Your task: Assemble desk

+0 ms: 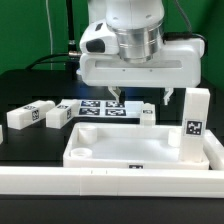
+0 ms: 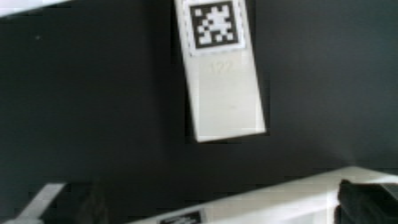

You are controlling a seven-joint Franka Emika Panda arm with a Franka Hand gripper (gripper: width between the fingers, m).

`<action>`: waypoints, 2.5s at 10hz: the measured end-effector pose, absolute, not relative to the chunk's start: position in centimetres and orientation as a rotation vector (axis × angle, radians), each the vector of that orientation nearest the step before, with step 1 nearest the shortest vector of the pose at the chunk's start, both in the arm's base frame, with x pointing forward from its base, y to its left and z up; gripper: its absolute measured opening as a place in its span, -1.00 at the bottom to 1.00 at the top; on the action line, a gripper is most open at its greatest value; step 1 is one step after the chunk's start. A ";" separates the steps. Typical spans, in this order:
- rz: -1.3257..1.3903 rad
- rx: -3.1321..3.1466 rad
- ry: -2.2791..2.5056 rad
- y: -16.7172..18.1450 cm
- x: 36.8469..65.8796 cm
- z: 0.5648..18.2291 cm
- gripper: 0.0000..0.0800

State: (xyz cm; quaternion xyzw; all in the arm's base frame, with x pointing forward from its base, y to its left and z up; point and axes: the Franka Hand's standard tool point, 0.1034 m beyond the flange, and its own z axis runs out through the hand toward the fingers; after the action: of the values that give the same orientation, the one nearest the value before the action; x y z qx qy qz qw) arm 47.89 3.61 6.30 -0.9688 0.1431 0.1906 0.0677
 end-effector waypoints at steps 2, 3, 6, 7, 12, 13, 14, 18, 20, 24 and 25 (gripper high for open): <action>0.646 -2.901 0.427 3.7 47.3 6.1 0.62; 0.750 -2.873 0.420 3.9 46.7 5.7 0.62; 0.992 -2.786 0.400 4.1 46.0 5.2 0.62; 1.073 -2.750 0.399 3.9 46.0 5.0 0.62; 1.441 -2.571 0.360 4.1 44.7 3.7 0.62; 1.436 -2.576 0.357 4.2 45.0 3.4 0.62; 1.427 -2.582 0.354 4.3 45.0 3.2 0.62; 1.383 -2.617 0.345 5.0 45.3 2.0 0.62; 1.373 -2.624 0.340 5.3 45.4 1.7 0.62; 1.369 -2.622 0.344 5.1 45.5 1.8 0.13; 1.367 -2.621 0.348 4.9 45.5 1.8 -0.29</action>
Offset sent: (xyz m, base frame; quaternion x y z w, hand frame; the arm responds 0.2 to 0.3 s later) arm -0.0060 0.0135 -0.0097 -0.0088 -0.1691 -0.0185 0.9854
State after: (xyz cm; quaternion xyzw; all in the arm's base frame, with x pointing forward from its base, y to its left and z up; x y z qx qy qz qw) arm 45.51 4.95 1.82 -0.8775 0.1166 0.4578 0.0825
